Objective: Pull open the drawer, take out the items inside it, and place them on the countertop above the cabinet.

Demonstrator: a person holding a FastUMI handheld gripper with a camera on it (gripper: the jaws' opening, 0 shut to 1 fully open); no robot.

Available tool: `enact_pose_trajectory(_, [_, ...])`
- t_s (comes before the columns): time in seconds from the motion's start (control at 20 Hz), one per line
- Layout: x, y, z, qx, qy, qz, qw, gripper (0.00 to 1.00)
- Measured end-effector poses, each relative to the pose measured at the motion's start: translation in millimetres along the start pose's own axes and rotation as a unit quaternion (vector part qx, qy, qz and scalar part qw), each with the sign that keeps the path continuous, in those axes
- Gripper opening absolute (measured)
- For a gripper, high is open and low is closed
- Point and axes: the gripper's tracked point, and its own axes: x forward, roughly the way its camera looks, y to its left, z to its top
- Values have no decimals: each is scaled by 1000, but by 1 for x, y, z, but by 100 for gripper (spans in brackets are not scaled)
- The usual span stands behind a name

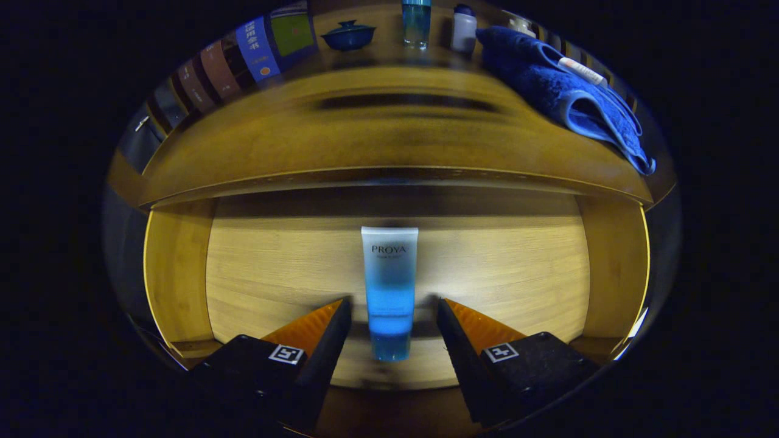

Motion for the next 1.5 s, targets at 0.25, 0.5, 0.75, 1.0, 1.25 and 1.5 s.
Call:
enact_pose_trajectory(0.25, [18, -1, -4, -23, 9, -9, 1000, 48])
enact_pose_trajectory(0.5, [0, -3, -5, -15, 3, 6, 1000, 40])
enact_pose_trajectory(0.75, [-55, -16, -13, -4, -61, 32, 998, 40])
enact_pose_trajectory(1.0, [-117, -28, 3, 28, -117, 70, 990, 40])
enact_pose_trajectory(1.25, [-138, -22, 63, 19, -181, 59, 982, 40])
enact_pose_trajectory(1.5, [-131, -16, 135, 26, -204, 50, 977, 40])
